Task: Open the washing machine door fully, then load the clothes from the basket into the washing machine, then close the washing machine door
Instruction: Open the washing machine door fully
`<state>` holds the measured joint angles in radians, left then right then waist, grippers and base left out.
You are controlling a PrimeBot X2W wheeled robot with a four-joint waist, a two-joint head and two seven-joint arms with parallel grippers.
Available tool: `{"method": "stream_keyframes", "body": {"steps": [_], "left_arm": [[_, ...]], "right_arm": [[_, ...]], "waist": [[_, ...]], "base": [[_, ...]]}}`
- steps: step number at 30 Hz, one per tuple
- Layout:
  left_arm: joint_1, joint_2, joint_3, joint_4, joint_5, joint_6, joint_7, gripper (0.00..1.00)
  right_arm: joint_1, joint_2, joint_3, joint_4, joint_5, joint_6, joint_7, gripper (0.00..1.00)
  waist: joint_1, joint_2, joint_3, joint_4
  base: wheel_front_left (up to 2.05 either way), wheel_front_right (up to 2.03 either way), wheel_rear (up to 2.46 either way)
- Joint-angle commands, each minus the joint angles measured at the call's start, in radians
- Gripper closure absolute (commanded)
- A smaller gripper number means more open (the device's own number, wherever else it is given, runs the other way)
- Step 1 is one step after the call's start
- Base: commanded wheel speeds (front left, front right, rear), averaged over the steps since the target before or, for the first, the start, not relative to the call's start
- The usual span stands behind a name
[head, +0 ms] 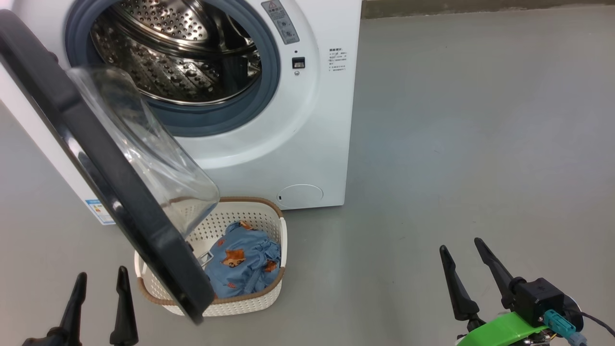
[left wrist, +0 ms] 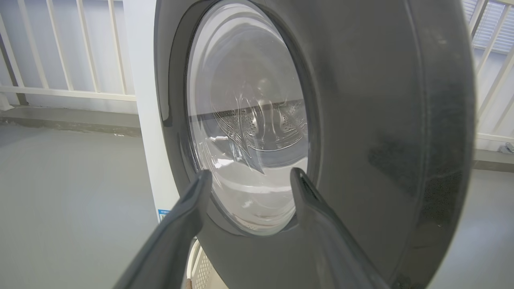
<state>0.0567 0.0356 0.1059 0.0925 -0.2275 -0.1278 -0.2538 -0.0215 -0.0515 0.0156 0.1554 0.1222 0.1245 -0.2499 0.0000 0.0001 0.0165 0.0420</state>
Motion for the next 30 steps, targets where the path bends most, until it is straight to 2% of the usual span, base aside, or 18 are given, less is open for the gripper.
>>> {"method": "stream_keyframes", "body": {"steps": [1, 16, 17, 18, 19, 23, 30], "left_arm": [[-0.016, 0.015, 0.03, -0.019, 0.014, -0.003, -0.008, 0.0], [-0.016, 0.015, 0.02, -0.023, 0.009, -0.003, -0.008, 0.0], [-0.015, 0.015, 0.019, -0.022, 0.009, -0.003, -0.008, 0.11], [-0.014, 0.015, 0.017, -0.02, 0.006, -0.003, -0.008, 0.61], [-0.014, 0.015, 0.015, -0.018, -0.001, -0.003, -0.008, 1.0], [-0.024, 0.015, 0.028, -0.035, -0.03, -0.003, -0.008, 1.0], [-0.062, 0.015, 0.069, -0.191, -0.011, -0.003, -0.008, 1.0]], "right_arm": [[-0.014, 0.001, 0.02, -0.023, 0.004, 0.006, -0.012, 0.0], [-0.015, 0.001, 0.028, 0.006, 0.015, 0.006, -0.012, 0.0], [-0.016, 0.001, 0.029, 0.008, 0.015, 0.006, -0.012, 0.0], [-0.016, 0.001, 0.03, 0.01, 0.015, 0.006, -0.012, 0.0], [-0.017, 0.001, 0.03, 0.01, 0.015, 0.006, -0.012, 0.0], [-0.016, 0.001, 0.028, 0.01, 0.017, 0.006, -0.012, 0.0], [-0.017, 0.001, 0.03, 0.014, 0.018, 0.006, -0.012, 0.0]], "waist": [[0.0, -0.0001, 0.0, 0.0], [0.0, -0.0001, -0.001, 0.003], [0.0, -0.0001, -0.001, 0.004], [0.0, -0.0001, -0.002, 0.004], [0.0, -0.0001, -0.002, 0.004], [0.0, -0.0001, -0.003, 0.007], [0.0, -0.0001, -0.001, 0.009]], "base": [[0.0, 0.0, 0.0], [0.0, 0.0, 0.0], [0.0, 0.0, 0.0], [0.0, 0.0, 0.0], [0.0, 0.0, 0.0], [0.0, 0.0, 0.0], [0.0, 0.0, 0.0]]}}
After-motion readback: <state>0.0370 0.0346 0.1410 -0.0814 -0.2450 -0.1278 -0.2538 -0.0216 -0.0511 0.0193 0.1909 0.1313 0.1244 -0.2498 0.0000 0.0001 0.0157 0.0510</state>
